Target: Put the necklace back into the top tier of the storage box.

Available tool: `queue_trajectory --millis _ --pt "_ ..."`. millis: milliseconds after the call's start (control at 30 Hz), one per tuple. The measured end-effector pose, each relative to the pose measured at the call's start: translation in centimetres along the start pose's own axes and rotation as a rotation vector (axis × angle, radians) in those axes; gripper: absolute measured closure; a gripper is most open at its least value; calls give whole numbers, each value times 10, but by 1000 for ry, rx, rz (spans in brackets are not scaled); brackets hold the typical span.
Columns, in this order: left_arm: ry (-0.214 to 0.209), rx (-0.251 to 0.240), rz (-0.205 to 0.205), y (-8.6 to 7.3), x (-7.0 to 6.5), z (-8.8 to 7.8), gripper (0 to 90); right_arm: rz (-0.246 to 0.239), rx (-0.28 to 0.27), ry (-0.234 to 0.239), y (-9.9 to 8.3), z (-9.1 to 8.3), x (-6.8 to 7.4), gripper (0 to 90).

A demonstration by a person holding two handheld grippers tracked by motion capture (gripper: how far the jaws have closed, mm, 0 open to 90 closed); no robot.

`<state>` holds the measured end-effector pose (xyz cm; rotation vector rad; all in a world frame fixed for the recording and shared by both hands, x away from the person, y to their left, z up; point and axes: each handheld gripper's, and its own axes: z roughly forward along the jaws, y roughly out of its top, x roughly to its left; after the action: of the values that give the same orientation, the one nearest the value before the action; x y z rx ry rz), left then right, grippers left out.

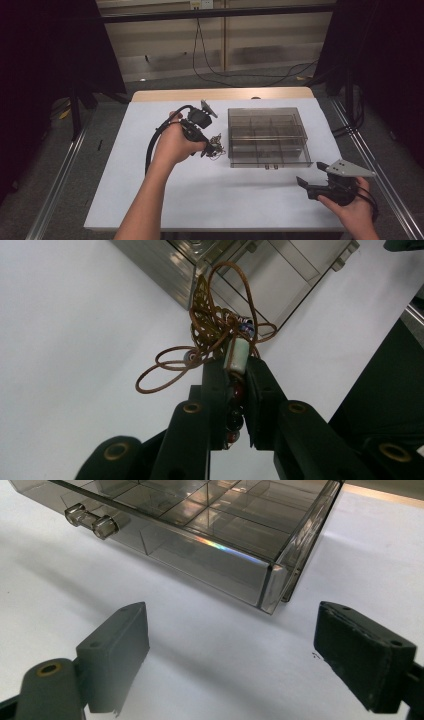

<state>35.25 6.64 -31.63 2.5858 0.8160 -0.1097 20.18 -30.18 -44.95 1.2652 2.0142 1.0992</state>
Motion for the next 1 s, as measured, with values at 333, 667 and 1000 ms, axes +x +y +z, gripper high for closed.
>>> queue_trajectory --millis 333,667,1000 --pt "-9 -2 18 12 -5 -3 811 -5 0 4 0 0 0 142" --pt "-13 -5 38 25 -13 -1 811 -5 1 5 0 0 0 143" --pt "-15 -2 55 34 -19 -1 811 -7 0 4 0 0 0 143"
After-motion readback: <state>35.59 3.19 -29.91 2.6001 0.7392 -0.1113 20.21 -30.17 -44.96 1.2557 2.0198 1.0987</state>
